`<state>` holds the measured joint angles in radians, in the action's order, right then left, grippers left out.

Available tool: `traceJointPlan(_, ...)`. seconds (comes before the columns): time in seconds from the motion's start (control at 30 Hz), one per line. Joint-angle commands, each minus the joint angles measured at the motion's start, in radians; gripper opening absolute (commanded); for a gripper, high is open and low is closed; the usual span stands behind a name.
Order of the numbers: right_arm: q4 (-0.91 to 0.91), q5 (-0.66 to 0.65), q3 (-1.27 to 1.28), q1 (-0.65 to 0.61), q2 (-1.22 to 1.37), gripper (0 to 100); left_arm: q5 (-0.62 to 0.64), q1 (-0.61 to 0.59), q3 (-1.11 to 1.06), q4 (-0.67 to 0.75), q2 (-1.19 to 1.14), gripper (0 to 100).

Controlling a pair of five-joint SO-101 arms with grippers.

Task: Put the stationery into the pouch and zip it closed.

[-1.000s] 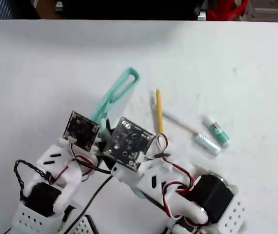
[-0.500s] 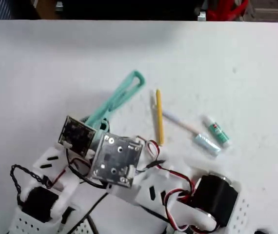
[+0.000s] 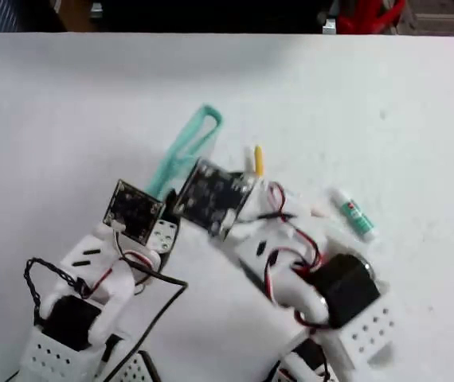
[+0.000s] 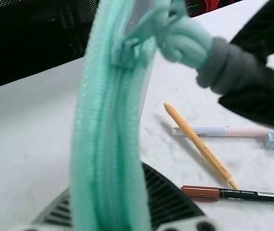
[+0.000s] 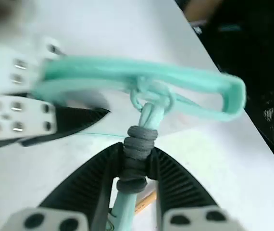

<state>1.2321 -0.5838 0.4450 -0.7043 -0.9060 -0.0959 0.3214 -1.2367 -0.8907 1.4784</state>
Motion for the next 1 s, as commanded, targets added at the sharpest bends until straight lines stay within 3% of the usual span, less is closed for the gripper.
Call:
traceJointPlan(0.0,-0.119,-0.017,0.083,0.042,-0.012,1.9,-0.008,0.012,0.015,-0.040,0.048,2)
traceJointPlan(0.13,-0.206,0.000,0.137,0.047,-0.004,1.9,-0.012,0.068,0.008,-0.137,0.240,2)
traceJointPlan(0.23,-0.251,0.084,0.133,0.070,-0.007,1.9,-0.014,0.073,-0.043,-0.118,0.377,2)
traceJointPlan(0.37,-0.334,0.160,0.133,0.097,-0.002,1.9,-0.003,0.042,-0.074,-0.032,0.326,9)
traceJointPlan(0.53,-0.344,0.173,0.138,0.099,-0.002,1.9,0.129,0.041,-0.080,-0.068,0.341,19)
traceJointPlan(0.77,-0.337,0.173,0.141,0.101,-0.002,1.9,0.077,0.050,-0.227,-0.002,0.349,18)
traceJointPlan(0.93,-0.325,0.173,0.140,0.120,-0.002,1.9,-0.006,0.051,-0.285,0.064,0.349,1)
traceJointPlan(0.97,-0.325,0.173,0.138,0.127,-0.002,1.9,-0.025,0.058,-0.284,0.061,0.349,2)
